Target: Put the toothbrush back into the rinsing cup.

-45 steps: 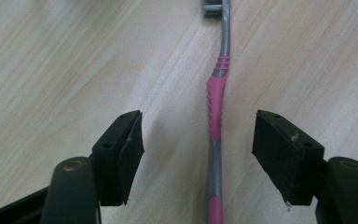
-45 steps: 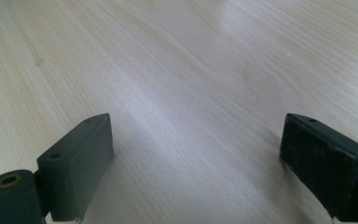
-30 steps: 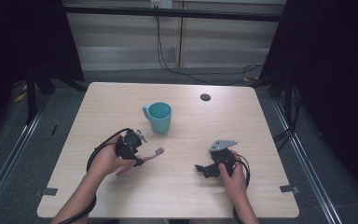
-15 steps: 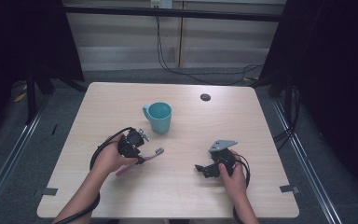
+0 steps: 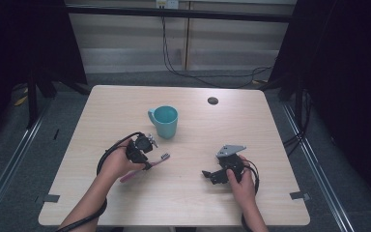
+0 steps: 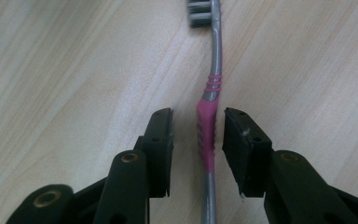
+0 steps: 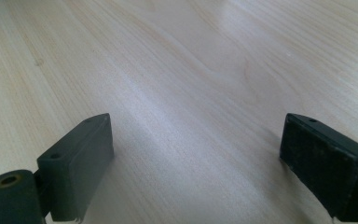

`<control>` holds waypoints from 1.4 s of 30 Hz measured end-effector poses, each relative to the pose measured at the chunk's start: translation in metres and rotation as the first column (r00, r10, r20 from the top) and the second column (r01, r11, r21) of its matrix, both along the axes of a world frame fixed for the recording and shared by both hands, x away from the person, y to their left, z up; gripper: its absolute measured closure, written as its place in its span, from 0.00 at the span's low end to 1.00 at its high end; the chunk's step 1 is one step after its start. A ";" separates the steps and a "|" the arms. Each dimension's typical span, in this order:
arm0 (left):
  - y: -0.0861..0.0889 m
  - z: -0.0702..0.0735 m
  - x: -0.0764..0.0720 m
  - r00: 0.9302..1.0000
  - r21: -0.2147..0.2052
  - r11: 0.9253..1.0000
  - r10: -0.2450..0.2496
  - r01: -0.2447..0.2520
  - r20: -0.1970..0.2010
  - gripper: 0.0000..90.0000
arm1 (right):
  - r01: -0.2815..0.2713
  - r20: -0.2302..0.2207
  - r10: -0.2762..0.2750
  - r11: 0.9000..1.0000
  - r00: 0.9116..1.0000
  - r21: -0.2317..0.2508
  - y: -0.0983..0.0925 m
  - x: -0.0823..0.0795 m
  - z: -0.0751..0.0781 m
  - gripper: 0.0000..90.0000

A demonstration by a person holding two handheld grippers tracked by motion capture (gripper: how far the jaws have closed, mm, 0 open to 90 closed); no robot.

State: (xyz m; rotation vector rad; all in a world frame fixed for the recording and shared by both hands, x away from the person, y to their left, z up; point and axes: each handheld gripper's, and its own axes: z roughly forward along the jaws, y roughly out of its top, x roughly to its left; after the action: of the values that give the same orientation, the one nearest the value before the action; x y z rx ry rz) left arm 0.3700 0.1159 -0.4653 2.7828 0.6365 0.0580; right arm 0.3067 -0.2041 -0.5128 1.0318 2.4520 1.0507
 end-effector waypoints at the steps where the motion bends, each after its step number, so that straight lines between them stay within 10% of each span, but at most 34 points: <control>1: -0.001 0.000 0.000 1.000 -0.001 1.000 0.004 -0.004 -0.001 0.70 | 0.000 0.000 0.000 1.000 1.000 0.000 0.000 0.000 0.000 0.10; 42: -0.012 -0.002 0.003 0.999 0.050 0.999 -0.007 0.009 -0.042 0.88 | 0.000 0.000 0.000 1.000 1.000 0.000 0.000 0.000 0.000 0.10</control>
State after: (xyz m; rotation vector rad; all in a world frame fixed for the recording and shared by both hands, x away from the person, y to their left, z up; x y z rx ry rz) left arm 0.3728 0.1036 -0.4670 2.8420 0.6426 0.0149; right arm 0.3067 -0.2041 -0.5128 1.0317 2.4522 1.0506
